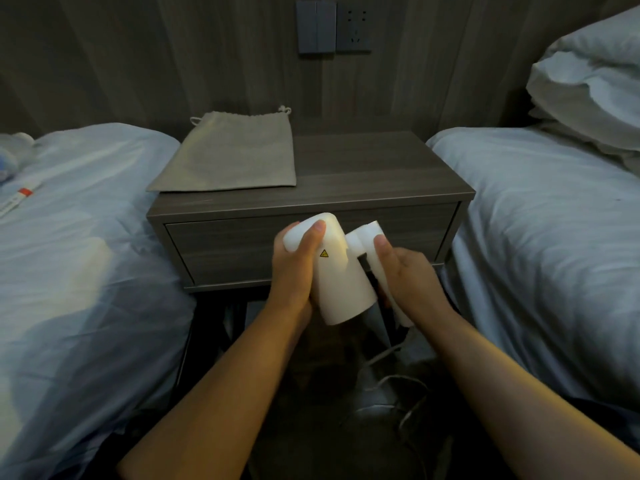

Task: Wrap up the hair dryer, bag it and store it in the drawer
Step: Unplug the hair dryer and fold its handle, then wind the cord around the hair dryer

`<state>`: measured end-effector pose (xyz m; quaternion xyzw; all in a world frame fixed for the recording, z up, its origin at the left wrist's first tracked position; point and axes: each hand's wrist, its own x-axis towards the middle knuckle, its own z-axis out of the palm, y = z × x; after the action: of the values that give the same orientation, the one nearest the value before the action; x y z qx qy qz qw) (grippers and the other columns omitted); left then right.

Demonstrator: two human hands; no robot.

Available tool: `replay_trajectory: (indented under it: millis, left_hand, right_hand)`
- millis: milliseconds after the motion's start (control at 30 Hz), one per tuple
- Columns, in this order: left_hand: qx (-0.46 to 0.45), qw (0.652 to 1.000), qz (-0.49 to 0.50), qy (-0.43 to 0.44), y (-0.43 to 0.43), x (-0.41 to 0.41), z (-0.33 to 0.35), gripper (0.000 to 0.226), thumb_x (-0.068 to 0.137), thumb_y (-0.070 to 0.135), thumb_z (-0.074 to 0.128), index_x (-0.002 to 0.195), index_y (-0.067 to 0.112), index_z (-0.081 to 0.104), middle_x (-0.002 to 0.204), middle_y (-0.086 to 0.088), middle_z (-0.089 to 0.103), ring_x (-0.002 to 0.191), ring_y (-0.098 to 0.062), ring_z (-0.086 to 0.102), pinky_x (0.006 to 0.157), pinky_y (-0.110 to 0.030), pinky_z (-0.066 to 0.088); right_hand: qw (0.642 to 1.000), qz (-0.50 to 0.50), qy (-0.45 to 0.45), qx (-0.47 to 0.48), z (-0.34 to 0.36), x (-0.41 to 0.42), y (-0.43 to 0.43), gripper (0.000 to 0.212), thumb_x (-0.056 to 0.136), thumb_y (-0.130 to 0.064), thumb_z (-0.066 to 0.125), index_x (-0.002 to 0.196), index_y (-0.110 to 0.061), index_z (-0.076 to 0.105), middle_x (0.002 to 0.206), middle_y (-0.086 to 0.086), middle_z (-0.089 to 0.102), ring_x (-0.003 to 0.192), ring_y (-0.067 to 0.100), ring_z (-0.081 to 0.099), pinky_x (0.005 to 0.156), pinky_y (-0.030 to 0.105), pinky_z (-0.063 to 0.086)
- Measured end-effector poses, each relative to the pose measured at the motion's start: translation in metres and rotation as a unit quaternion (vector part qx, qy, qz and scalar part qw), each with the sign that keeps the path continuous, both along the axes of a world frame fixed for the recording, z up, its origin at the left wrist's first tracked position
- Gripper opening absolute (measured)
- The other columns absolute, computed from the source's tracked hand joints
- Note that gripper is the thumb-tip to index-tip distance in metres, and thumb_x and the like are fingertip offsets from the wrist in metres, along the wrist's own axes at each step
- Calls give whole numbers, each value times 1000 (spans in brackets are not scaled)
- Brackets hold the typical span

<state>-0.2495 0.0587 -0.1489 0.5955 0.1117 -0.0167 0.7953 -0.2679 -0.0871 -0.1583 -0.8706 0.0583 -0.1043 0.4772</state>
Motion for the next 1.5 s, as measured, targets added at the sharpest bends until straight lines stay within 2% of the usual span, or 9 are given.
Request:
replay_trajectory:
  millis: [167,400,667,833,1000,1133,1200,1300,1500]
  left_hand:
    - [201,964,-116,-129,10,6,12,51,86,28,61,133,29,41,110,13,47,98,-9,53,76,-27,52]
    - [484,795,-303,-205,23,6,23,91,66,37,79,141,38,27,139,7,36,115,-12,44,94,-35,46]
    - [598,669,-397,-192,32,6,28,81,61,42,81,131,40,39,126,5,47,114,-17,48,96,-39,45]
    - [568,710,-349,-224,42,9,30,72,60,45,81,123,39,47,114,9,51,103,-10,50,85,-30,46]
    - [434,816,-343,-165,50,14,22,54,62,27,84,111,29,60,105,10,60,97,-9,57,77,-26,51]
    - [368,853,-351,-118,52,19,16,50,65,21,83,109,26,61,105,4,62,98,-14,59,79,-31,53]
    - [331,871,-348,-105,54,21,16,50,63,20,83,108,23,64,102,1,65,96,-16,62,75,-27,52]
    - [272,889,-358,-81,56,21,19,56,52,32,80,106,21,66,101,-2,67,93,-16,64,71,-25,51]
    - [151,927,-344,-14,54,20,19,60,44,33,76,103,22,67,104,-10,66,96,-27,61,88,-45,44]
  right_hand:
    - [993,-9,-36,-115,14,3,-26,53,89,-58,36,55,-18,43,55,2,49,57,23,50,55,33,37]
    - [942,29,-54,-329,35,-2,-39,50,83,-66,36,73,-19,50,79,10,65,80,34,59,65,39,43]
    - [925,89,-60,-365,39,-9,-28,56,78,-70,37,86,-19,58,79,4,66,77,26,60,70,40,48]
    - [958,76,-111,-254,42,-8,-27,36,80,-56,50,86,-23,62,81,-2,68,76,13,62,72,33,49]
    - [987,35,-128,-94,37,-1,-41,24,91,-29,53,110,-19,62,96,-8,62,84,-1,57,66,-3,36]
    - [996,38,-53,59,21,8,-49,44,91,-30,52,133,-22,42,107,-9,56,97,12,56,79,15,47]
    - [989,38,-54,131,21,9,-47,44,93,-23,51,135,-20,39,105,-2,56,80,9,61,69,17,51]
    - [986,18,-126,108,25,11,-44,33,92,-12,53,125,-16,49,86,-1,60,56,1,57,53,15,48]
    - [977,-1,-191,95,19,17,-35,28,92,-4,46,107,-26,54,68,2,57,52,1,53,53,20,44]
